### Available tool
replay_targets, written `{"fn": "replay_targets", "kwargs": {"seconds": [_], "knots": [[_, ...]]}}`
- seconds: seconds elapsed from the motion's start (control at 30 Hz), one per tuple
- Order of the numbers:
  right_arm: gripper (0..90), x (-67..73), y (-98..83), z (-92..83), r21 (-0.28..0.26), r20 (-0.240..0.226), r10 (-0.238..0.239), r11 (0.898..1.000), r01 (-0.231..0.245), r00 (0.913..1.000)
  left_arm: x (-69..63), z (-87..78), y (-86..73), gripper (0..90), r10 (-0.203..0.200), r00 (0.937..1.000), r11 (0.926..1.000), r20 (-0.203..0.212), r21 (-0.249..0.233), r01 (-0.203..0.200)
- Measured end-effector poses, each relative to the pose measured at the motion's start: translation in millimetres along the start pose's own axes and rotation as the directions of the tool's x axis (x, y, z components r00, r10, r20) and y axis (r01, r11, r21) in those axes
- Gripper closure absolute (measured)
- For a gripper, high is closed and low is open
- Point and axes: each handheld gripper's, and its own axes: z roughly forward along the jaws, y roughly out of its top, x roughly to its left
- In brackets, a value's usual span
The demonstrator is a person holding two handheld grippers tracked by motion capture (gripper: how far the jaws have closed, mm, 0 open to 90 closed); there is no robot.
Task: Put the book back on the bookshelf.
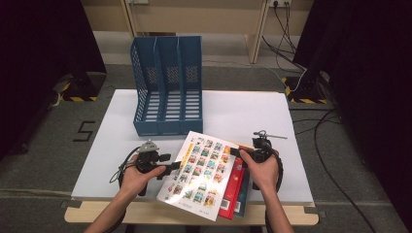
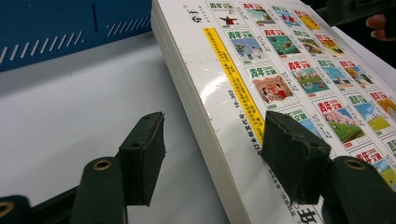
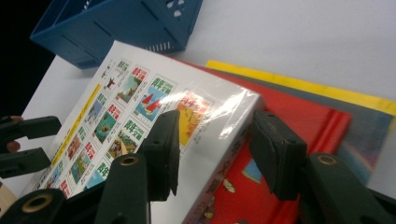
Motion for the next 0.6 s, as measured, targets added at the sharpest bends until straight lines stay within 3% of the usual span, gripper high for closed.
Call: {"fn": "replay_targets", "kwargs": {"seconds": [0.07,0.13,0.17,0.37,0.43,0.5,0.53,0.6], "knots": [[53.7,3.6,0.3,5.1,0.014,0.032,-0.028,1.000,0.028,0.9991,-0.5,0.8,-0.8,41.5,-0.013,0.9998,0.9999,0.017,0.000,0.013],[53.2,4.6,1.8,6.6,0.015,0.028,-0.028,1.000,0.027,0.9992,-3.1,2.9,-2.7,42.7,-0.061,0.9944,0.9979,0.087,0.028,0.058],[53.0,5.1,2.4,7.3,0.017,0.026,-0.030,0.999,0.030,0.9992,-4.9,3.6,-3.6,43.3,-0.077,0.9924,0.9966,0.096,0.038,0.073],[53.3,6.7,6.5,11.8,0.029,0.016,-0.070,0.997,0.070,0.9974,-11.1,-3.5,-6.0,44.1,-0.048,0.9974,0.9980,0.054,0.043,0.046],[52.4,9.1,9.9,18.5,0.039,-0.008,-0.090,0.995,0.090,0.9959,-15.8,-12.6,-9.8,46.6,-0.007,0.9994,0.9988,0.033,0.050,0.005],[51.3,9.1,14.1,22.1,0.051,-0.026,-0.080,0.995,0.081,0.9964,-15.8,-14.5,-11.4,47.6,-0.012,0.9993,0.9988,0.036,0.047,0.011],[50.1,8.4,16.7,23.4,0.041,-0.019,-0.083,0.996,0.083,0.9964,-15.2,-15.2,-14.0,47.0,-0.027,0.9989,0.9988,0.038,0.041,0.025],[49.3,6.1,22.6,24.4,0.013,0.001,-0.069,0.998,0.069,0.9976,-16.3,-14.7,-14.3,46.0,-0.012,0.9992,0.9992,0.039,0.039,0.010]]}}
